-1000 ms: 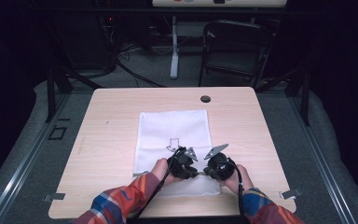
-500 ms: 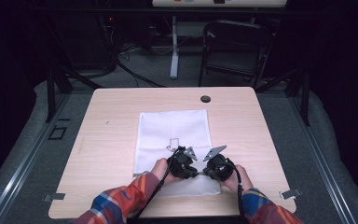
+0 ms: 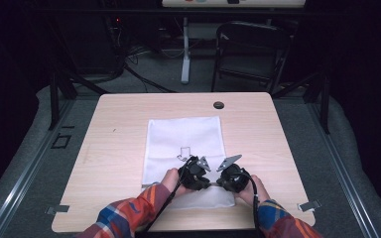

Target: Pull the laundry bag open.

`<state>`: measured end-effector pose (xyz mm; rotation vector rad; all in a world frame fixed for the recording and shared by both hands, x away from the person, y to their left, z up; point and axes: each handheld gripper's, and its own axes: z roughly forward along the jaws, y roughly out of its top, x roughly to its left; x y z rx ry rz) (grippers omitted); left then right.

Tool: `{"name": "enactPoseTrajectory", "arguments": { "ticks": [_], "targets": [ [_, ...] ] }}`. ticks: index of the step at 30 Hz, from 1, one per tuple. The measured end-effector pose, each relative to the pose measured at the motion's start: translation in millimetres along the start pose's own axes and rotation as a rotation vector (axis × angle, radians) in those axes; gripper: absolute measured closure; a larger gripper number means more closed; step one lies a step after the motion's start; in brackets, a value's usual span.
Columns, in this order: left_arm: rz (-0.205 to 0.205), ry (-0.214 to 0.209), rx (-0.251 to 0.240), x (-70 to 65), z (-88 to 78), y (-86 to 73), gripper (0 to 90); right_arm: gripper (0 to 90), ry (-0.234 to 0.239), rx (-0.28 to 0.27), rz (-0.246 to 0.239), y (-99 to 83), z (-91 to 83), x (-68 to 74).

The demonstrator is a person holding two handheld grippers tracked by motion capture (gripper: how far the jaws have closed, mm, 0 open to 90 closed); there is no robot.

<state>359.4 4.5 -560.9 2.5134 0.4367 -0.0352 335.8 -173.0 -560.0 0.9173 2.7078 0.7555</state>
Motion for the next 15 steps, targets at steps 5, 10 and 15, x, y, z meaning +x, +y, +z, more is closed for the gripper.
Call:
{"name": "enactPoseTrajectory", "arguments": {
  "ticks": [5,10,15],
  "targets": [
    [0.002,0.002,0.005,1.0,-2.7,-1.4,81.4,90.0,0.001,0.003,0.012,-0.2,-0.3,0.1],
    [0.001,-0.002,0.015,3.1,-6.3,-3.7,81.4,90.0,0.000,0.008,0.001,0.2,-0.3,0.3],
    [0.002,-0.005,0.017,3.1,-7.7,-4.6,81.3,90.0,0.002,0.011,0.002,-0.4,0.5,1.0]
  ]
}}
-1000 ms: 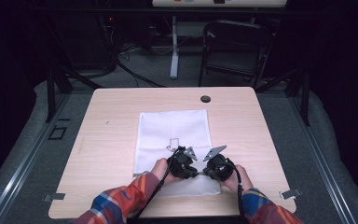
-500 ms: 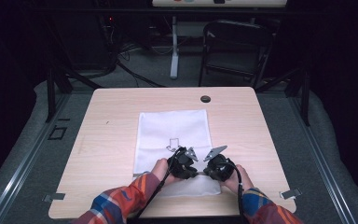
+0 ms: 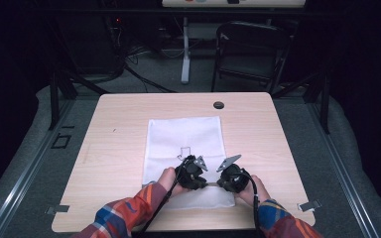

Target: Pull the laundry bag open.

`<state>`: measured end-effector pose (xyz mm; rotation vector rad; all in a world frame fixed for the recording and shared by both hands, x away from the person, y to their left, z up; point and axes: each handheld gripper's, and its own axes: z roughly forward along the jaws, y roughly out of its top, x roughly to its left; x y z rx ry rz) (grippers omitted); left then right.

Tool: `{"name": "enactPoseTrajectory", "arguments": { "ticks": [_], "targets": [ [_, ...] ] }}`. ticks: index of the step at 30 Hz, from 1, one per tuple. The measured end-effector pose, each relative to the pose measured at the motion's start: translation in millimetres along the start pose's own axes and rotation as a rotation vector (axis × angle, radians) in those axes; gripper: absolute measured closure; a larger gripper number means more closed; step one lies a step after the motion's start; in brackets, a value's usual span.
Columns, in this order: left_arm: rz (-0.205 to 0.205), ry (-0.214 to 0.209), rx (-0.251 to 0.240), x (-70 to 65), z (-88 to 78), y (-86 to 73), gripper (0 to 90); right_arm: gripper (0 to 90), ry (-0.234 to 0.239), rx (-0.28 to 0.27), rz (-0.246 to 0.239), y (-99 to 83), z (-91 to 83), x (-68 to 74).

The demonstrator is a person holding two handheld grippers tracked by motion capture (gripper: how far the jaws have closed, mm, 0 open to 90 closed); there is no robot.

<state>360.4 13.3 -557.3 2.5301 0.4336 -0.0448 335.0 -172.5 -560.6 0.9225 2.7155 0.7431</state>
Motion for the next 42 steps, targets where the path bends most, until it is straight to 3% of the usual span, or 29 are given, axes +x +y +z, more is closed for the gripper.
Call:
{"name": "enactPoseTrajectory", "arguments": {
  "ticks": [25,33,39,42],
  "targets": [
    [-0.004,0.006,0.012,-0.9,-3.4,-1.2,81.4,90.0,-0.011,0.021,-0.005,0.9,-1.1,0.5],
    [0.027,0.027,0.046,-2.9,-4.1,-0.3,81.4,90.0,-0.010,0.016,0.003,0.6,-0.8,0.8],
    [-0.003,0.032,0.049,5.5,-12.2,-8.5,81.3,90.0,-0.012,0.020,0.001,0.0,-1.4,-0.8],
    [-0.023,0.012,0.039,6.8,-15.3,-11.6,81.2,90.0,-0.006,0.014,0.010,-0.6,-1.3,-1.5]
  ]
}}
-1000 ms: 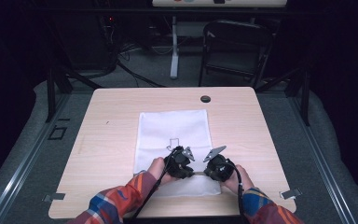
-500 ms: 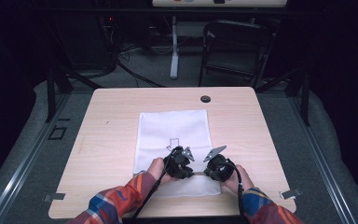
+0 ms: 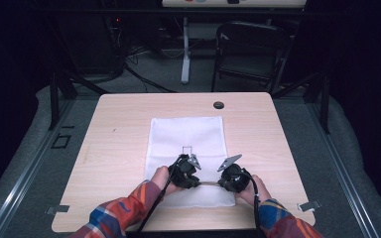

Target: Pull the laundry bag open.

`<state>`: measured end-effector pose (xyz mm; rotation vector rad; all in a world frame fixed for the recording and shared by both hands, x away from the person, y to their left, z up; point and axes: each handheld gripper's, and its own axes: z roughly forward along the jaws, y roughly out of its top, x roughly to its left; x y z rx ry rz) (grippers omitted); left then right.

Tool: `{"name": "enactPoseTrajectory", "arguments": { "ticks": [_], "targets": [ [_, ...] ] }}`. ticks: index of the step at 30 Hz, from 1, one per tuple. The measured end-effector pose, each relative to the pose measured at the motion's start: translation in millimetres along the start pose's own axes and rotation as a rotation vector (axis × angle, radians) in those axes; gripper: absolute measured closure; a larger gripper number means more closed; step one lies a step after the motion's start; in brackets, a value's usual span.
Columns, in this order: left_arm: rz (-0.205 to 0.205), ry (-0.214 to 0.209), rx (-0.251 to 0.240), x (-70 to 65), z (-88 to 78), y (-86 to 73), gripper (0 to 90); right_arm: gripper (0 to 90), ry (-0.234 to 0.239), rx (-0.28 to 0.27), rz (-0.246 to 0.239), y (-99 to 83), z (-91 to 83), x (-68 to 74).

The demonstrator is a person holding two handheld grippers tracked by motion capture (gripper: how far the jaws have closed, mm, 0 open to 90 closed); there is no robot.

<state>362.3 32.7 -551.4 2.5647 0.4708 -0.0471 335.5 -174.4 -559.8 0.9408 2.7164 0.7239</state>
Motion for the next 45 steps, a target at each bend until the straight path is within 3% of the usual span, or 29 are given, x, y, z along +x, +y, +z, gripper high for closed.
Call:
{"name": "enactPoseTrajectory", "arguments": {
  "ticks": [16,26,31,37,45],
  "targets": [
    [-0.014,-0.011,0.006,1.5,-2.6,-4.1,81.3,90.0,0.005,0.001,-0.003,-0.6,-0.6,-1.3],
    [-0.028,-0.022,-0.005,2.0,3.9,-0.6,80.0,90.0,-0.006,0.011,-0.010,0.6,-0.7,-0.1],
    [-0.008,-0.030,0.007,-3.6,8.0,3.7,79.9,90.0,-0.007,0.012,-0.009,0.6,-0.7,0.0],
    [-0.012,0.012,0.014,-6.1,6.3,3.8,81.8,90.0,-0.005,0.006,-0.006,0.2,-0.4,0.1],
    [-0.043,0.015,0.023,-0.5,-0.8,-2.9,82.1,90.0,-0.002,0.000,-0.009,-0.3,-0.1,-0.6]
  ]
}}
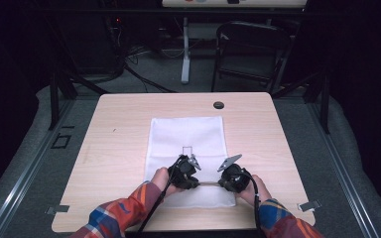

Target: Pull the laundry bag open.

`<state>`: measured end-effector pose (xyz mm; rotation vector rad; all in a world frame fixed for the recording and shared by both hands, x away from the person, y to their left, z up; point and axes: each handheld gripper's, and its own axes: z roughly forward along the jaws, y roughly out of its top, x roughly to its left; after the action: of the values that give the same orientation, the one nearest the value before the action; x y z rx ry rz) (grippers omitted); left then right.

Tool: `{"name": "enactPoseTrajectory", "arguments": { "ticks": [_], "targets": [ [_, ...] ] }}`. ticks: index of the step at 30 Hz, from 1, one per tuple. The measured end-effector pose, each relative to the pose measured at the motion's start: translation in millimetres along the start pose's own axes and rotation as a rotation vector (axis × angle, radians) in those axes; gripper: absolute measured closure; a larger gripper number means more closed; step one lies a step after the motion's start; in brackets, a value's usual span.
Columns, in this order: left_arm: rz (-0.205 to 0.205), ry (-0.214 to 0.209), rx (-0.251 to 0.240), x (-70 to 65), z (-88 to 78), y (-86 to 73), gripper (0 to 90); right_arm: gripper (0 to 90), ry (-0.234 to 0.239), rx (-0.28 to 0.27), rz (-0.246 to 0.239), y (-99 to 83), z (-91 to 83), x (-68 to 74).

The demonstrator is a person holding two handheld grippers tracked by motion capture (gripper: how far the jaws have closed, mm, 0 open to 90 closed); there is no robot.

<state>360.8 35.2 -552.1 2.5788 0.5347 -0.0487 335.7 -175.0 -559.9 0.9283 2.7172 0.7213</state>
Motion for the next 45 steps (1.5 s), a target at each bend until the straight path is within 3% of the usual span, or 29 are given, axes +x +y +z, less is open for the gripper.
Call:
{"name": "enactPoseTrajectory", "arguments": {
  "ticks": [45],
  "targets": [
    [-0.059,0.015,0.022,13.7,-25.9,-38.2,85.8,90.0,-0.012,0.016,-0.009,0.0,-1.5,-1.9]
  ]
}}
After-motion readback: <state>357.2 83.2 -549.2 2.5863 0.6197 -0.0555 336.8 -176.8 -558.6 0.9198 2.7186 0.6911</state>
